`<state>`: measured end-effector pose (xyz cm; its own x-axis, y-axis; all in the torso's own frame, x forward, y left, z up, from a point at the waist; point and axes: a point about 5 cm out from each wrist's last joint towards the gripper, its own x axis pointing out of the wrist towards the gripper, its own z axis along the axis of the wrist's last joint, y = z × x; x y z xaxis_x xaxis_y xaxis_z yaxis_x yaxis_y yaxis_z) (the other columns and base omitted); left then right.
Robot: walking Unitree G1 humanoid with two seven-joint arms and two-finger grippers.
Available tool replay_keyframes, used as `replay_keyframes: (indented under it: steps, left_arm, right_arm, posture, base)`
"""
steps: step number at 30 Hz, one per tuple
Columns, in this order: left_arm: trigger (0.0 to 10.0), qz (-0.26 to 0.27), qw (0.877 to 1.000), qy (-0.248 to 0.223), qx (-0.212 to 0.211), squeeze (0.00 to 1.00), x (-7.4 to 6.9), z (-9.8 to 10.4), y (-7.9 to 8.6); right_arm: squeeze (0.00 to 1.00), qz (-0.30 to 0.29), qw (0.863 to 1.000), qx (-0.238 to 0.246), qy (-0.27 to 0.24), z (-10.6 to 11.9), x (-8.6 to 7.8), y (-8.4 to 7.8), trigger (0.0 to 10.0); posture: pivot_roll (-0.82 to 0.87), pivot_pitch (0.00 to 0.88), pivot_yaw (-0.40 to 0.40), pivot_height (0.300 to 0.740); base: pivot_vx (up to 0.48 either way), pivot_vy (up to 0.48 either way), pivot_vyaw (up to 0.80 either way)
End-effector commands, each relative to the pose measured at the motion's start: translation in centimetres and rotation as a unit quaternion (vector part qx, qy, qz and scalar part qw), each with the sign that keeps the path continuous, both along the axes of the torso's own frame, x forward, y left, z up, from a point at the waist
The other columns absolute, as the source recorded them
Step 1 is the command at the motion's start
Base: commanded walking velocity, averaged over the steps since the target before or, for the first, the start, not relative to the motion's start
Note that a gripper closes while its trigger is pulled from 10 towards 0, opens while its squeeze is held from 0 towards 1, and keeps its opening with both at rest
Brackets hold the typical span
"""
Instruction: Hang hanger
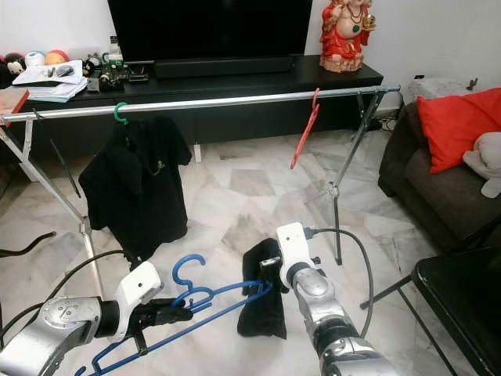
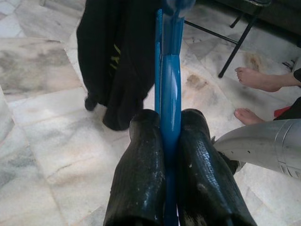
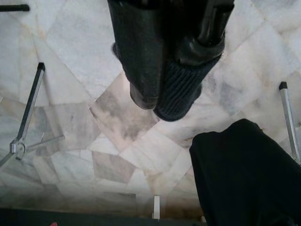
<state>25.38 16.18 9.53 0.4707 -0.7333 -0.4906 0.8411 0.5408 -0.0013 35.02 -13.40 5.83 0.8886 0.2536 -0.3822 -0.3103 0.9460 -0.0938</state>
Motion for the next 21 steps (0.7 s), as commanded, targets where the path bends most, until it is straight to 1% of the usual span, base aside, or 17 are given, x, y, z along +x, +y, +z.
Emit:
replay_keyframes:
  steps: [1, 6, 9, 10, 12, 15, 17, 19, 21]
  left_arm:
    - [10.0, 0.012, 1.0, 0.0, -0.003, 0.0, 0.2, 0.1, 0.4]
    - [10.0, 0.026, 1.0, -0.009, -0.002, 0.0, 0.5, 0.1, 0.4]
    - [10.0, 0.053, 0.998, -0.034, 0.002, 0.0, 1.2, 0.2, 0.5]
    - [10.0, 0.058, 0.998, -0.035, 0.001, 0.0, 1.3, 0.2, 0.5]
    - [10.0, 0.055, 0.998, -0.034, -0.003, 0.0, 1.3, 0.3, 0.4]
    - [10.0, 0.059, 0.997, -0.047, -0.002, 0.0, 1.4, 0.5, 0.3]
    - [10.0, 0.074, 0.996, -0.056, -0.012, 0.0, 1.8, 0.8, 0.3]
    - [10.0, 0.075, 0.995, -0.059, -0.021, 0.0, 1.9, 1.0, 0.2]
    - [10.0, 0.063, 0.996, -0.052, -0.033, 0.0, 1.8, 1.1, -0.1]
  right_arm:
    - [0.0, 0.0, 1.0, 0.002, 0.003, 0.0, 0.0, -0.2, 10.0]
    - [0.0, 0.008, 1.0, 0.001, 0.012, -0.2, -0.1, -0.1, 10.0]
    - [0.0, 0.009, 1.0, 0.002, 0.012, -0.1, -0.1, 0.0, 10.0]
    - [0.0, 0.009, 1.0, 0.002, 0.012, -0.1, -0.1, 0.0, 10.0]
    - [0.0, 0.008, 1.0, 0.001, 0.012, -0.1, -0.1, 0.0, 10.0]
    - [0.0, 0.006, 1.0, 0.002, 0.015, -0.2, -0.1, 0.0, 10.0]
    - [0.0, 0.01, 1.0, 0.002, 0.018, -0.3, -0.2, 0.1, 10.0]
    - [0.0, 0.011, 1.0, 0.003, 0.018, -0.3, -0.2, 0.2, 10.0]
    - [0.0, 0.012, 1.0, 0.003, 0.017, -0.3, -0.2, 0.3, 10.0]
  posture:
    - [0.16, 0.043, -0.045, 0.74]
    - [0.17, 0.045, -0.047, 0.74]
    - [0.17, 0.045, -0.047, 0.74]
    - [0.17, 0.045, -0.047, 0.74]
    - [0.17, 0.045, -0.047, 0.74]
    - [0.17, 0.046, -0.047, 0.74]
    - [0.17, 0.043, -0.048, 0.74]
    - [0.17, 0.043, -0.048, 0.74]
    - [0.16, 0.037, -0.048, 0.74]
  base:
    - [0.0, 0.0, 0.0]
    - [0.0, 0.0, 0.0]
    - [0.0, 0.0, 0.0]
    - [0.0, 0.0, 0.0]
    - [0.0, 0.0, 0.0]
    - [0.0, 0.0, 0.0]
    - [0.0, 0.0, 0.0]
    - [0.0, 0.0, 0.0]
    - [0.0, 0.0, 0.0]
